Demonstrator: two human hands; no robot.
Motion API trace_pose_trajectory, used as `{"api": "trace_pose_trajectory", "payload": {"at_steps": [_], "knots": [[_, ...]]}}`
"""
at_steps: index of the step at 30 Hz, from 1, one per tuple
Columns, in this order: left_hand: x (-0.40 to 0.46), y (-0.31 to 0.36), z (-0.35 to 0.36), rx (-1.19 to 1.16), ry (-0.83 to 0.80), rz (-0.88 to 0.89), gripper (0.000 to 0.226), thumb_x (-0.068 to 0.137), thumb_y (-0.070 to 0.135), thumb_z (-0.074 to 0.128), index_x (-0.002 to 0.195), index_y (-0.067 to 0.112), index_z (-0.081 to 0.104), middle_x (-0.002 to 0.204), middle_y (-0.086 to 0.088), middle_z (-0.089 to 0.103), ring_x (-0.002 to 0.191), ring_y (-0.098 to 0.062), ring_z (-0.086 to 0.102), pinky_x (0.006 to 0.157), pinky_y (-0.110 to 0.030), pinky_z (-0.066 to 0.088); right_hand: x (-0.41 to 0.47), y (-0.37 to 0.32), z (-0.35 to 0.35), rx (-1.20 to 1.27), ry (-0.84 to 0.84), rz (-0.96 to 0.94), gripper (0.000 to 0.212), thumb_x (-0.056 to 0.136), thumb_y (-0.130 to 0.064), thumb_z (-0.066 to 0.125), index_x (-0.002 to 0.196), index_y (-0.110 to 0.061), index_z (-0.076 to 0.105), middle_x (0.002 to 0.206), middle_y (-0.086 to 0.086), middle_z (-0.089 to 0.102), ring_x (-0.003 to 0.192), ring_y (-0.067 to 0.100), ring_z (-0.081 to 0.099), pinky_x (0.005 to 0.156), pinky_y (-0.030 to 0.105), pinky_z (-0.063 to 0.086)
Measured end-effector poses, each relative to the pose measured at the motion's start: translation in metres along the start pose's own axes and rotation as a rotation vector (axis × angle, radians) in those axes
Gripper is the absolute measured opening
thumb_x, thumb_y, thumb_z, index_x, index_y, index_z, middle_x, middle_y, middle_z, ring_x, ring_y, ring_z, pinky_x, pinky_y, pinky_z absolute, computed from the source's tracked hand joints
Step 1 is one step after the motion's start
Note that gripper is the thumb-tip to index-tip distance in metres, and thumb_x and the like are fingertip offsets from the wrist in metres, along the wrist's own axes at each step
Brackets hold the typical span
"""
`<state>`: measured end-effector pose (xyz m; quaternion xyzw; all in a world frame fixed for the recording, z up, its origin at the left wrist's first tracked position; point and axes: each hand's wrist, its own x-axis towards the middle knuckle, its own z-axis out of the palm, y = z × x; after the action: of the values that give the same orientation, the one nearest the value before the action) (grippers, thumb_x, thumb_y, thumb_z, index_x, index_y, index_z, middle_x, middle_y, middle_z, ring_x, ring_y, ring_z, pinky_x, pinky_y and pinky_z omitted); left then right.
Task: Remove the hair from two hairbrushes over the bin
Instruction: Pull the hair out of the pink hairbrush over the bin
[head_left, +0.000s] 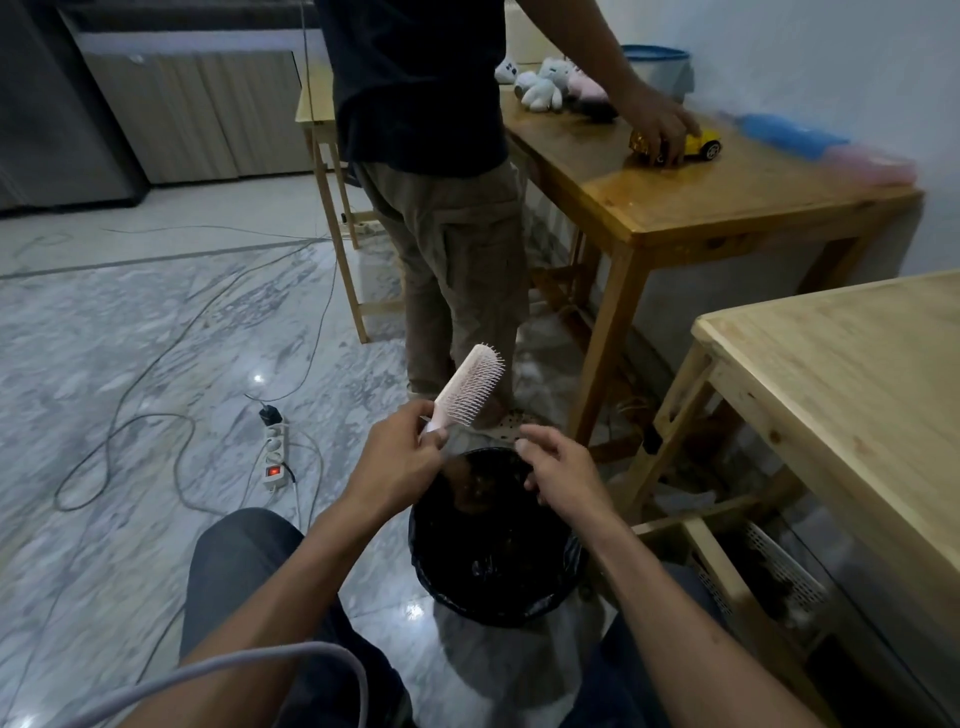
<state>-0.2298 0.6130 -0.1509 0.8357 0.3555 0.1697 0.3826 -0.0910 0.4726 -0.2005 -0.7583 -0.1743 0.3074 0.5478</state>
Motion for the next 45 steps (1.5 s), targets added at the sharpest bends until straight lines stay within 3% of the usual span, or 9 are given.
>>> {"api": "trace_pose_trajectory", "payload": {"at_steps": [7,13,20,24,27,31,36,41,45], "knots": [[-0.004,0.012,0.0,0.112,-0.025,0.21,0.025,0.092,0.011,0.062,0.116,0.013,0.068,0.094,-0.005,0.069,0.077,-0.023,0.059,0.063,-0.033,0.043,0.008,-0.018,0.002,0.385,-0.134,-0.041,0.04,0.102,-0.048,0.052,0.133,-0.023,0.06,0.127,-0.002,0.066,0.058,0.01,0.057,0.044,0.022,0.038],[-0.001,0.015,0.0,0.116,0.036,0.229,0.028,0.09,0.008,0.065,0.117,0.011,0.071,0.098,-0.01,0.074,0.078,-0.026,0.063,0.063,-0.033,0.044,0.009,-0.015,0.012,0.213,-0.018,-0.17,0.034,0.103,-0.03,0.06,0.081,-0.009,0.074,0.058,-0.002,0.058,0.05,0.011,0.047,0.046,0.019,0.039],[0.008,0.002,-0.01,0.022,0.208,-0.053,0.026,0.094,0.013,0.059,0.118,0.01,0.069,0.098,-0.011,0.074,0.067,-0.023,0.061,0.054,-0.031,0.04,0.009,0.001,0.004,0.283,0.211,-0.066,0.036,0.103,-0.03,0.06,0.074,-0.014,0.074,0.055,-0.006,0.052,0.049,0.009,0.044,0.049,0.023,0.036],[0.007,0.006,-0.015,0.078,0.161,0.01,0.023,0.096,0.012,0.059,0.118,0.009,0.069,0.091,-0.006,0.068,0.06,-0.009,0.055,0.05,-0.026,0.037,0.004,0.013,-0.002,0.116,0.035,-0.029,0.023,0.105,-0.022,0.056,0.117,-0.01,0.073,0.092,-0.002,0.07,0.066,0.013,0.059,0.052,0.02,0.047],[0.003,0.007,-0.008,0.077,0.105,0.08,0.024,0.094,0.01,0.062,0.117,0.009,0.07,0.091,-0.009,0.07,0.065,-0.02,0.058,0.056,-0.031,0.043,0.003,0.007,0.003,-0.051,-0.09,-0.007,0.053,0.1,-0.028,0.063,0.151,-0.027,0.047,0.137,-0.007,0.054,0.071,0.016,0.067,0.05,0.023,0.048],[0.001,0.008,-0.002,0.104,0.026,0.225,0.028,0.09,0.009,0.064,0.117,0.012,0.072,0.096,-0.01,0.074,0.075,-0.021,0.062,0.061,-0.026,0.046,0.005,-0.007,0.006,0.139,-0.211,-0.076,0.063,0.091,-0.015,0.069,0.149,-0.028,0.049,0.145,-0.009,0.05,0.069,0.016,0.067,0.048,0.025,0.042],[0.0,0.013,-0.003,0.164,-0.034,0.328,0.042,0.083,0.021,0.053,0.121,0.019,0.073,0.095,-0.006,0.068,0.084,-0.019,0.059,0.067,-0.019,0.041,0.004,-0.018,0.007,0.466,-0.409,-0.035,0.025,0.092,-0.026,0.066,0.115,-0.017,0.07,0.103,0.001,0.075,0.063,0.015,0.064,0.049,0.021,0.047],[0.0,0.01,-0.007,0.182,-0.031,0.315,0.052,0.085,0.019,0.048,0.133,0.023,0.067,0.096,-0.007,0.062,0.083,-0.016,0.052,0.065,-0.007,0.032,0.007,-0.012,0.014,0.383,-0.14,-0.064,0.02,0.096,-0.022,0.071,0.089,-0.004,0.078,0.06,-0.001,0.059,0.053,0.011,0.048,0.05,0.018,0.042],[0.003,0.001,-0.009,0.215,0.081,0.232,0.053,0.083,0.007,0.047,0.131,0.016,0.066,0.09,-0.006,0.051,0.076,-0.019,0.044,0.061,-0.012,0.029,0.011,-0.006,0.01,0.384,-0.017,-0.079,0.024,0.097,-0.02,0.07,0.076,-0.012,0.08,0.057,-0.002,0.056,0.054,0.01,0.045,0.052,0.019,0.037]]}}
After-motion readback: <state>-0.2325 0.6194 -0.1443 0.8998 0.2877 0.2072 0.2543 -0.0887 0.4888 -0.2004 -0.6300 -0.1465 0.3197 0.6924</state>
